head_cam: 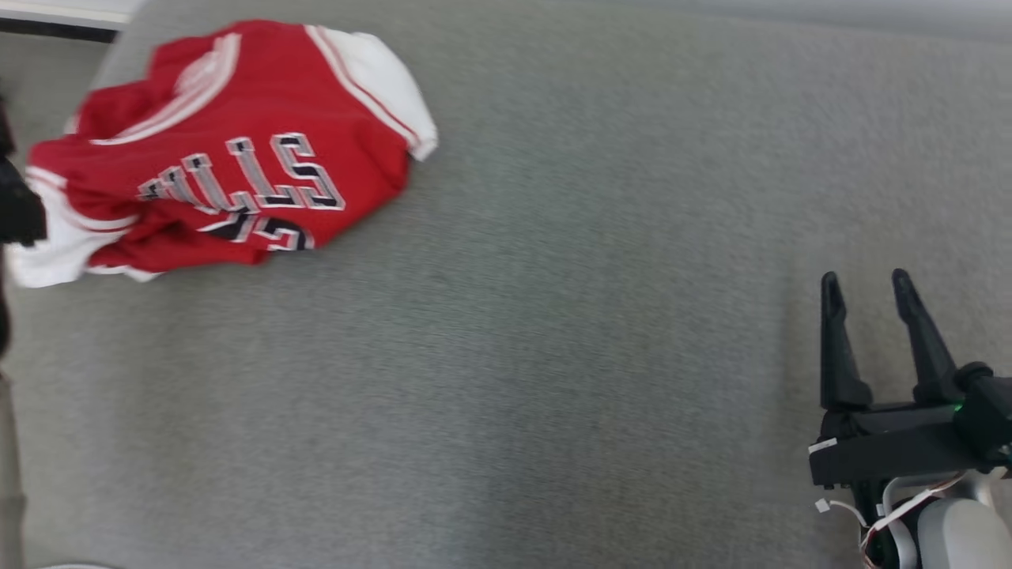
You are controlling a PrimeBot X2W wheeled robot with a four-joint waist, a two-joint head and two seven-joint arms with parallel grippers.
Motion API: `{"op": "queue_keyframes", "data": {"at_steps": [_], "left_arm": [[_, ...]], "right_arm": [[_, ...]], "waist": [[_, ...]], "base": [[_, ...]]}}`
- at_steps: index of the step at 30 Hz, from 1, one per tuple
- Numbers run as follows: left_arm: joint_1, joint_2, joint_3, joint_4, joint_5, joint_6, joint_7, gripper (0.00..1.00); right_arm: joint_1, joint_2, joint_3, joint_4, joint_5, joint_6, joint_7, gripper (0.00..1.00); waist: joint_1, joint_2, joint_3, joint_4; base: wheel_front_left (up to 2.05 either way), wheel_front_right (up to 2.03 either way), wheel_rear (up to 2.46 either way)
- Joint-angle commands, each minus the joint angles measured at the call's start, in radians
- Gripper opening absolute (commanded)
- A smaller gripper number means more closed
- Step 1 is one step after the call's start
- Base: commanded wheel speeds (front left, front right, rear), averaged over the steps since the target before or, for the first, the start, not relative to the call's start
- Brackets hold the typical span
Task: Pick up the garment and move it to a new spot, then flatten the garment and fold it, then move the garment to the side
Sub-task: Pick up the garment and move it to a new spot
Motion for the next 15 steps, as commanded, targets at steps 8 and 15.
{"op": "queue_keyframes", "data": {"at_steps": [8, 15], "left_arm": [[-0.131, 0.103, -0.031, 0.221, -0.039, -0.01, 0.162, 1.0], [-0.12, 0.165, -0.052, 0.372, -0.103, -0.015, 0.371, 1.0]], "right_arm": [[-0.039, 0.006, -0.034, 0.009, -0.001, -0.002, -0.036, 1.0], [-0.034, 0.013, -0.038, 0.023, 0.004, -0.002, -0.052, 1.0]], "waist": [[-0.0002, -0.0002, 0.173, -0.222], [-0.0002, -0.0002, 0.151, -0.254]], "base": [[0.0, 0.0, 0.0], [0.0, 0.0, 0.0]]}}
